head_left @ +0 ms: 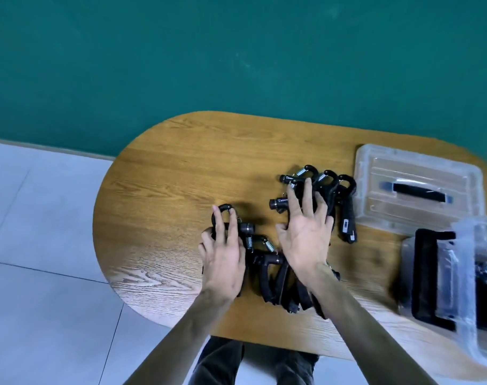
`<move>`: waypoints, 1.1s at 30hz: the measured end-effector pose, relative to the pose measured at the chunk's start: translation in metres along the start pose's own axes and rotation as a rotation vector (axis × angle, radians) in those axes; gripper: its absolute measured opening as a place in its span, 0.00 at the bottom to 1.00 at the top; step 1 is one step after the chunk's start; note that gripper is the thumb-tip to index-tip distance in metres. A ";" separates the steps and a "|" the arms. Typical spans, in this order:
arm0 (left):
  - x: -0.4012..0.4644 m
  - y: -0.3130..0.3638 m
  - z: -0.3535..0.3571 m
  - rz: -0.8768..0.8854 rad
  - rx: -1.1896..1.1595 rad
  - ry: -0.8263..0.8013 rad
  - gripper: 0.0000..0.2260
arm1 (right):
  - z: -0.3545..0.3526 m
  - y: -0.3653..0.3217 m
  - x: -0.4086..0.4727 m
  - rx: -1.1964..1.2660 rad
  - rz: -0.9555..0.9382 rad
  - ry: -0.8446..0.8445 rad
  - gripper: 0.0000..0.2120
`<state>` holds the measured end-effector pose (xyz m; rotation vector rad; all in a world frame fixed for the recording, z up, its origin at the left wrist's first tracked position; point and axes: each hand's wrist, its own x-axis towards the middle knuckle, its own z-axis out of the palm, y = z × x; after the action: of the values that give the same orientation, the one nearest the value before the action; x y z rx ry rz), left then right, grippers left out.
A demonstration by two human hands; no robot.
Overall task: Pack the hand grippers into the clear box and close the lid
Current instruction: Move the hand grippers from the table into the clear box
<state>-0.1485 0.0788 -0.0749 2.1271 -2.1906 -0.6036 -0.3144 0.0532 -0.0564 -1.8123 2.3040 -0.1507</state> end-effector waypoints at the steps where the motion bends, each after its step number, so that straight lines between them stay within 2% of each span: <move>1: -0.001 0.012 -0.005 -0.001 0.006 0.008 0.28 | -0.010 0.006 -0.004 0.007 -0.005 0.009 0.39; 11: -0.033 0.137 -0.041 0.013 -0.117 0.076 0.31 | -0.101 0.082 -0.048 0.022 -0.015 0.073 0.41; 17: -0.053 0.204 -0.036 0.035 -0.193 0.115 0.31 | -0.122 0.133 -0.070 0.064 0.037 0.121 0.42; 27: -0.087 0.329 -0.004 0.201 -0.197 0.106 0.32 | -0.158 0.256 -0.098 0.068 0.217 0.206 0.41; 33: -0.109 0.400 0.023 0.302 -0.135 0.038 0.33 | -0.170 0.331 -0.121 0.062 0.342 0.223 0.41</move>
<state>-0.5304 0.1868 0.0473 1.6842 -2.3124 -0.6587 -0.6390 0.2419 0.0532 -1.4068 2.6883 -0.3807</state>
